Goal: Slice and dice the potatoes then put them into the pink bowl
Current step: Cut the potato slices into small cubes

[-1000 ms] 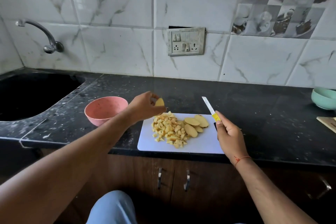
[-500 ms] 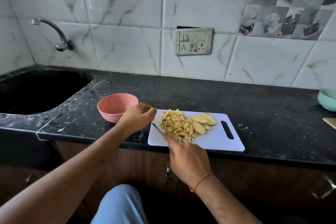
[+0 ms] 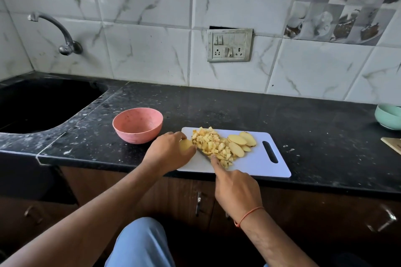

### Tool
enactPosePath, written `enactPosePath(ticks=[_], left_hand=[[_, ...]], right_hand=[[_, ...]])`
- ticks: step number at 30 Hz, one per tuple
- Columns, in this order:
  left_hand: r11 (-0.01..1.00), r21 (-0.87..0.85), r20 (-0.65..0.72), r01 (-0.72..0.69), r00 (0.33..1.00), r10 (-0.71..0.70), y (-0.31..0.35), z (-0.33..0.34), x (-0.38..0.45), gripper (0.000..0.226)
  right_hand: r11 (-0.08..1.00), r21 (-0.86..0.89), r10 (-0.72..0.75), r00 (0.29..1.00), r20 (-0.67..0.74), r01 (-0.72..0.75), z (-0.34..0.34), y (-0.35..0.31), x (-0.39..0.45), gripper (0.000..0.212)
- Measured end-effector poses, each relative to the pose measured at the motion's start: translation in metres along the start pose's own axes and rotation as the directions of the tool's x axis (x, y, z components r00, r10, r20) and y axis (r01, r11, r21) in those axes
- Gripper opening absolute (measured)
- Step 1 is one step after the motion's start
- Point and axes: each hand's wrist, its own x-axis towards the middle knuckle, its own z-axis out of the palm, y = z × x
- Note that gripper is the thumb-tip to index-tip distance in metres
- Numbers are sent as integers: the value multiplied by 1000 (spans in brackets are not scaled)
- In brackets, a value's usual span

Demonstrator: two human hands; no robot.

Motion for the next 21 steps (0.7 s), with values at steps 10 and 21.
enactPosePath(ticks=[10,21], left_hand=[[993,-89,148,-76,985,88,-27,-3,-2,76],[952,-297,125,-75,985,116,-43,-1,-10,69]], right_hand=[[946,320,30,997,72,-52,-8,-3,7,52],[973,202,88,989,115,-110,-8,-14,21,51]])
